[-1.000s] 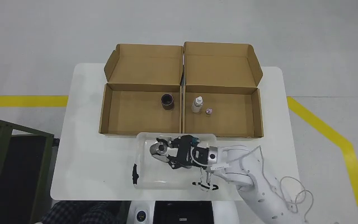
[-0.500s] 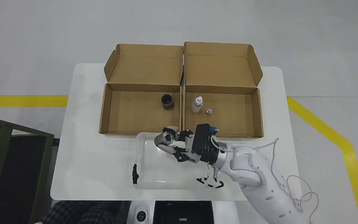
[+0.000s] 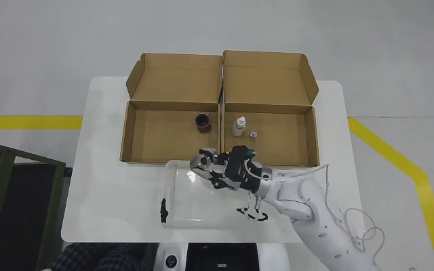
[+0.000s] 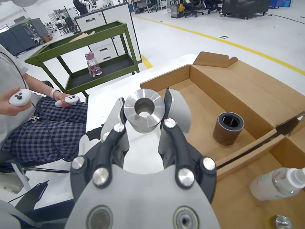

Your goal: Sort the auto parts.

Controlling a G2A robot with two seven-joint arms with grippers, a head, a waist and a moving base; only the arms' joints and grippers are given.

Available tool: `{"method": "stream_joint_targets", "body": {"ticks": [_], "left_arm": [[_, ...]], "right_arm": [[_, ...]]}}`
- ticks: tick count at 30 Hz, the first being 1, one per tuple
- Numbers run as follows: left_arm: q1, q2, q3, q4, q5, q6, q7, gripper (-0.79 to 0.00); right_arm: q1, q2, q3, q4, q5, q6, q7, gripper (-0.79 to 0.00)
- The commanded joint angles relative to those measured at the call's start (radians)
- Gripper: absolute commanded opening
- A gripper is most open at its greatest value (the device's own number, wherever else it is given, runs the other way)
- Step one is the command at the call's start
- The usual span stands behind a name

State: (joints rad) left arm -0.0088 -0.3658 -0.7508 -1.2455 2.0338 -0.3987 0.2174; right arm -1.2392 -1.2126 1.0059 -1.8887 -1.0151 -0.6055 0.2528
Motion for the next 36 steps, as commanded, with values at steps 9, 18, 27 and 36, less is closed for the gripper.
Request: {"method": "stream_joint_targets", "body": {"ticks": [9, 18, 27, 36], "left_arm": [[0.0, 0.0, 0.0, 0.0, 0.0, 0.0, 0.0, 0.0], [0.0, 0.0, 0.0, 0.0, 0.0, 0.0, 0.0, 0.0], [0.0, 0.0, 0.0, 0.0, 0.0, 0.0, 0.0, 0.0], [0.0, 0.0, 0.0, 0.0, 0.0, 0.0, 0.0, 0.0]], "right_arm": [[0.142, -0.028, -0.094, 0.096, -0.112, 0.065, 0.028, -0.785], [0.299, -0.059, -0.166, 0.243, -0.171, 0.051, 0.059, -0.785], [0.409, -0.092, -0.236, 0.378, -0.236, 0.067, 0.082, -0.785], [0.483, -0.12, -0.284, 0.472, -0.257, 0.045, 0.122, -0.785]]}}
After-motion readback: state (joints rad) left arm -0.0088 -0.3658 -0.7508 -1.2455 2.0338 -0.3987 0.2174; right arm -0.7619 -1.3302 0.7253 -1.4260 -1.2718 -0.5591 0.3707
